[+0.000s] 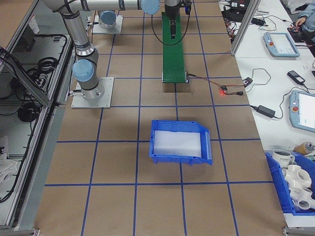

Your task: Move button from left to right

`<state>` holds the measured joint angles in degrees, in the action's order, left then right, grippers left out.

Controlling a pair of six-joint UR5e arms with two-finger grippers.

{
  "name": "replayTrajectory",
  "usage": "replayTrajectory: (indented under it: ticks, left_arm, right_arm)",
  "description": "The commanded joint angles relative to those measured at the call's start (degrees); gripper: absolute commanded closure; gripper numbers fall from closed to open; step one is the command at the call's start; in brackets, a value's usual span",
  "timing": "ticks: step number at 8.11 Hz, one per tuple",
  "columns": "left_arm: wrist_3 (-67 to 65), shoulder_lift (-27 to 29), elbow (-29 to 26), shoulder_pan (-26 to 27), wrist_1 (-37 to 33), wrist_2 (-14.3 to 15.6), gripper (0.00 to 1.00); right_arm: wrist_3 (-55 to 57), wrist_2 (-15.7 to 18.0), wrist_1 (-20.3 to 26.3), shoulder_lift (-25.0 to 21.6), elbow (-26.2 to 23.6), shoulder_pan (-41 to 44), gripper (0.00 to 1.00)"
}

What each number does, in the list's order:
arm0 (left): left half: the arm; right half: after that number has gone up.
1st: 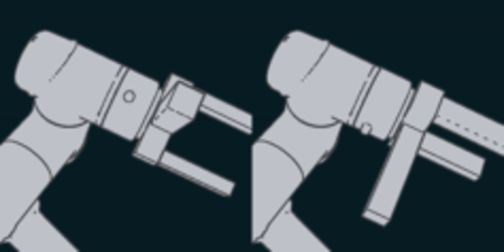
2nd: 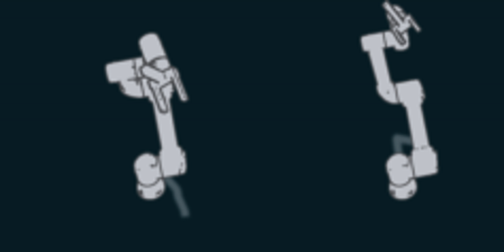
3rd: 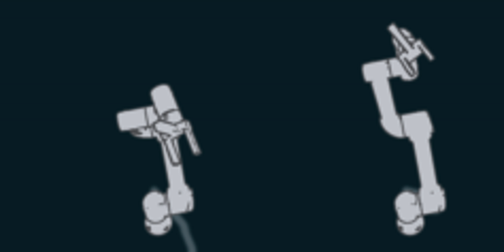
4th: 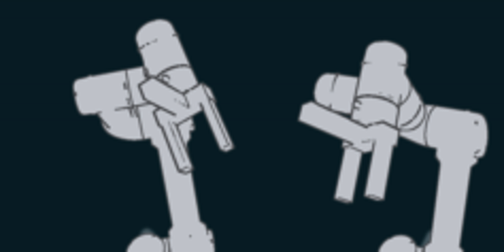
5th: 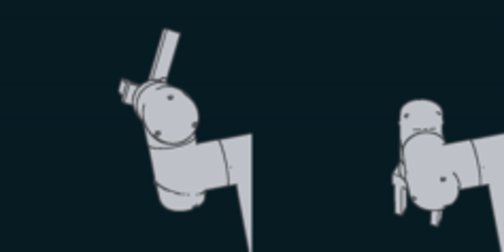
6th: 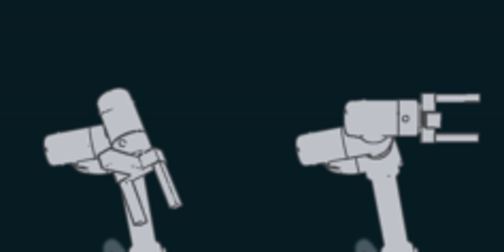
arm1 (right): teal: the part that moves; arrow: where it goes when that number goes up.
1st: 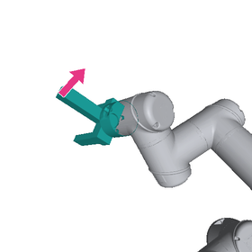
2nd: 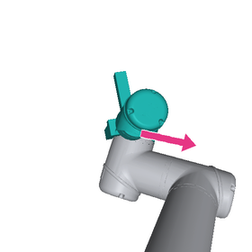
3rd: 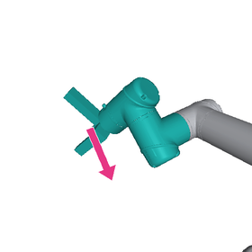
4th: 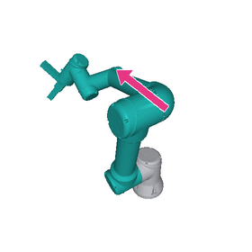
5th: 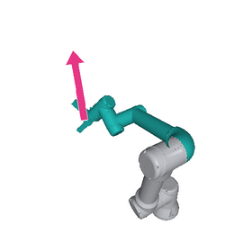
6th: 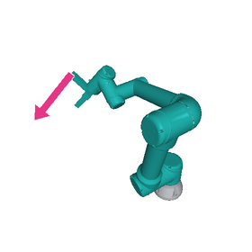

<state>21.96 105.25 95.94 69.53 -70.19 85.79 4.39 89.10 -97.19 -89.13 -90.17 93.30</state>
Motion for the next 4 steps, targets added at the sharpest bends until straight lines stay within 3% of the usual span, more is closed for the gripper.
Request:
replayTrajectory:
  ticks: [1,4]
  left_arm:
    - [-0.25,0.48,0.82,1.39,-0.38,-0.01,1.00]
    - [-0.25,1.89,4.16,1.39,1.80,0.43,1.00]
  right_arm:
    - [-0.17,0.02,0.16,0.10,-0.44,-0.05,0.00]
    - [-0.17,0.02,0.25,0.10,-0.53,-0.05,0.00]
